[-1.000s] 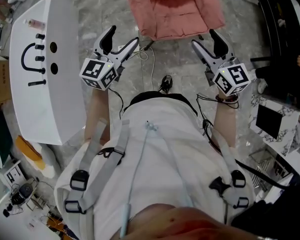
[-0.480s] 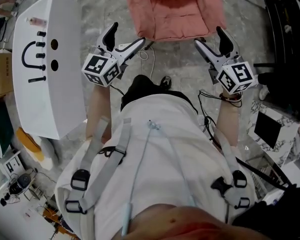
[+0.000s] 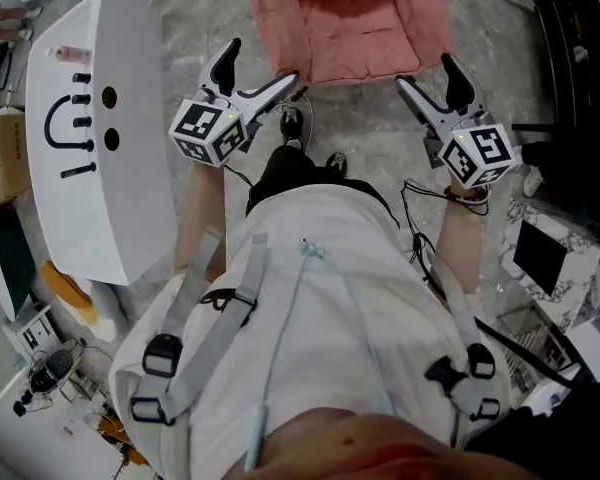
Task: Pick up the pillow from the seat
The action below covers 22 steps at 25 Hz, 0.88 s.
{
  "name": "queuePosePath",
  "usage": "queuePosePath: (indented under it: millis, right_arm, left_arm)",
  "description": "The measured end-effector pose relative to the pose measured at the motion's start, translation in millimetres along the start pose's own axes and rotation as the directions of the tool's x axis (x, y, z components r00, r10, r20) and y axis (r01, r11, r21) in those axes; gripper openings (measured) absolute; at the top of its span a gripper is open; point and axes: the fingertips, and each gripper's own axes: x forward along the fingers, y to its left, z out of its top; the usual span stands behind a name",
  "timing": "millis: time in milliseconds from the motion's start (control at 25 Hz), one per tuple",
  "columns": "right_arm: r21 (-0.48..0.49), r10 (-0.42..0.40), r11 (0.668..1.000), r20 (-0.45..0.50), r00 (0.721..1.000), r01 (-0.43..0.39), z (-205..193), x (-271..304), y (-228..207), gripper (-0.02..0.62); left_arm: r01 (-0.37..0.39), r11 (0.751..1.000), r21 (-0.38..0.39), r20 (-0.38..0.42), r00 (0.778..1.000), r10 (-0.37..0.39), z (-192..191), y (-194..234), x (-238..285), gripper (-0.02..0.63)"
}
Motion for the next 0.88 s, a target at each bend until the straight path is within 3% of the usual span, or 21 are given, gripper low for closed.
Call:
queuePosePath:
  millis: [480,880]
  right_arm:
    - [0.023,-0.093,0.995,-0.008,0.996,0.093,25,90,-37,0.414]
    - [0.019,-0.164,0.986,-0.013,0.986,0.164,49,167,-36,0.414]
  left_arm:
    - [0.066,0.998,-0.022,-0.03,0.997,-0.066,25,101,57,0.502]
    - [0.137,0.989,-0.049,-0.053,0.989,-0.139,41,190,83,0.506]
